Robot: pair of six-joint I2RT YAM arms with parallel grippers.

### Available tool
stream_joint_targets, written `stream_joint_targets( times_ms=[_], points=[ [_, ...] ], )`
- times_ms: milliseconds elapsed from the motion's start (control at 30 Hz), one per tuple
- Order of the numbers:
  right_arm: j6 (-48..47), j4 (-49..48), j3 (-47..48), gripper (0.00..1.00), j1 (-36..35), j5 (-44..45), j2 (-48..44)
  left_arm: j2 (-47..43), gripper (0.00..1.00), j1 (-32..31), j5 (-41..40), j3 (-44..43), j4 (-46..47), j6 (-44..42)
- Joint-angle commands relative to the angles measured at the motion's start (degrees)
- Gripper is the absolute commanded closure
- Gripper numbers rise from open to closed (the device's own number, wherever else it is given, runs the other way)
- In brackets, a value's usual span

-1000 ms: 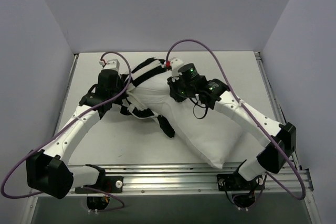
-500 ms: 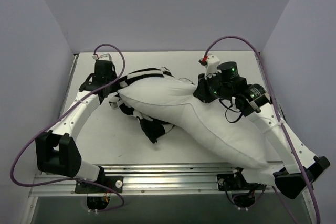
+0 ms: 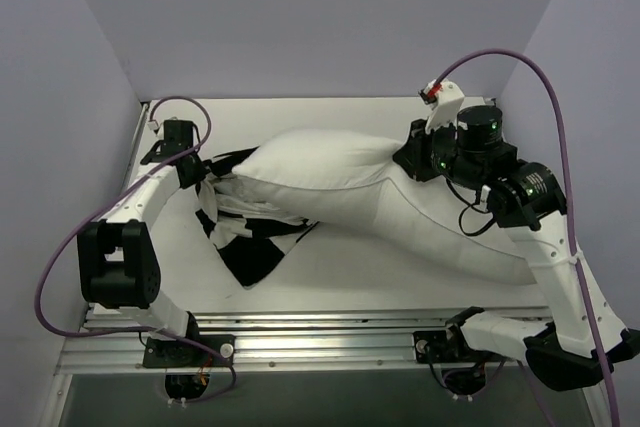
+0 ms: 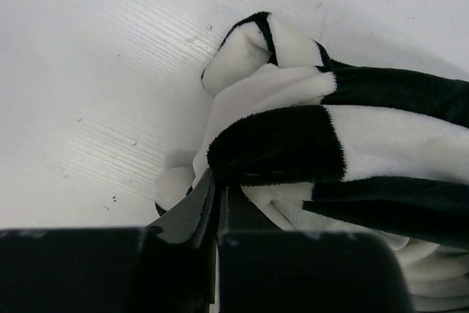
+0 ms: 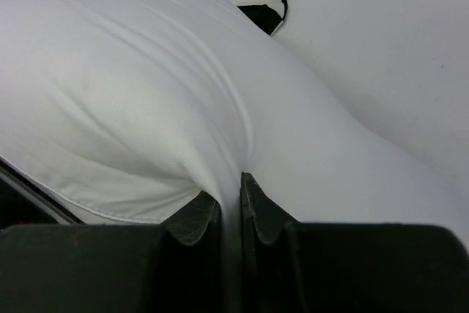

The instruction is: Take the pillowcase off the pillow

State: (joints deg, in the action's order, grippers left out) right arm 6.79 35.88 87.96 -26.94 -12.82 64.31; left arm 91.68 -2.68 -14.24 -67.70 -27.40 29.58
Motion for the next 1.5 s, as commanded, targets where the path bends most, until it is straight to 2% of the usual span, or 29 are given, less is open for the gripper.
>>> stream_joint_targets(
  times_ms=[0, 167, 267, 467, 600, 700, 867, 1033, 1133, 1233, 1267, 1300, 1333, 1367, 1400, 1433, 1467],
  points=[
    [2.9, -8.4, 7.4, 1.0, 0.8, 6.6, 2.0, 0.8, 0.98, 2.3, -0.8, -6.8, 0.1, 0.1],
    [5.2, -8.0, 15.7, 1.0, 2.1, 19.8, 8.4, 0.7, 0.98, 7.8, -2.5, -13.8, -2.7, -2.1],
    [6.7, -9.0, 19.1, 1.0, 3.4, 24.1, 12.3, 0.3, 0.98, 9.2, -3.3, -18.1, -4.2, -4.1],
    [8.9, -10.9, 24.7, 1.0, 6.1, 26.8, 17.0, -3.3, 0.98, 9.4, -6.9, -20.2, -5.2, -7.2],
    [9.1, -13.5, 23.5, 1.0, 7.2, 29.2, 18.0, -6.3, 0.97, 9.1, -4.1, -18.0, -5.2, -7.2],
    [9.5, -15.7, 18.5, 1.0, 7.3, 27.2, 19.7, -10.8, 0.96, 8.0, 1.7, -13.0, -5.0, -5.6],
    [12.8, -23.6, 2.3, 1.0, 7.3, 20.1, 21.6, -20.4, 0.94, 3.7, 8.4, -2.7, -6.1, -4.3],
    [14.7, -26.5, -7.7, 1.0, 6.9, 15.5, 25.4, -28.9, 0.9, -4.6, 13.2, 9.0, -10.3, -0.7],
    [14.7, -26.6, -11.8, 1.0, 6.8, 13.5, 27.0, -34.2, 0.73, -5.7, 15.9, 14.1, -12.7, 0.8],
    [14.7, -25.3, -13.8, 0.87, 6.8, 13.4, 27.3, -38.5, 0.44, -5.6, 15.0, 16.0, -14.9, 1.2],
    [14.7, -25.2, -14.0, 0.75, 6.8, 11.7, 26.4, -39.2, 0.25, -5.5, 14.8, 15.8, -15.3, 1.0],
    [14.7, -25.1, -14.1, 0.68, 6.8, 11.1, 25.8, -39.9, 0.17, -5.5, 14.8, 15.4, -15.7, 0.9],
    [14.8, -24.8, -14.2, 0.6, 6.9, 10.8, 25.1, -40.9, 0.11, -5.5, 13.1, 14.8, -16.5, 0.7],
    [14.7, -24.6, -14.0, 0.48, 6.8, 10.5, 24.2, -41.1, 0.06, -5.4, 12.8, 12.9, -16.9, 0.6],
    [14.8, -24.3, -13.8, 0.42, 6.8, 10.4, 22.5, -41.2, 0.02, -5.4, 12.7, 11.6, -17.3, 0.5],
    [14.7, -23.4, -12.7, 0.36, 6.8, 10.4, 21.7, -41.4, 0.05, -5.5, 12.4, 10.4, -18.0, 0.0],
    [14.6, -23.0, -12.2, 0.26, 6.8, 10.5, 20.6, -41.2, 0.06, -5.5, 11.9, 7.7, -18.4, -0.3]
  ],
)
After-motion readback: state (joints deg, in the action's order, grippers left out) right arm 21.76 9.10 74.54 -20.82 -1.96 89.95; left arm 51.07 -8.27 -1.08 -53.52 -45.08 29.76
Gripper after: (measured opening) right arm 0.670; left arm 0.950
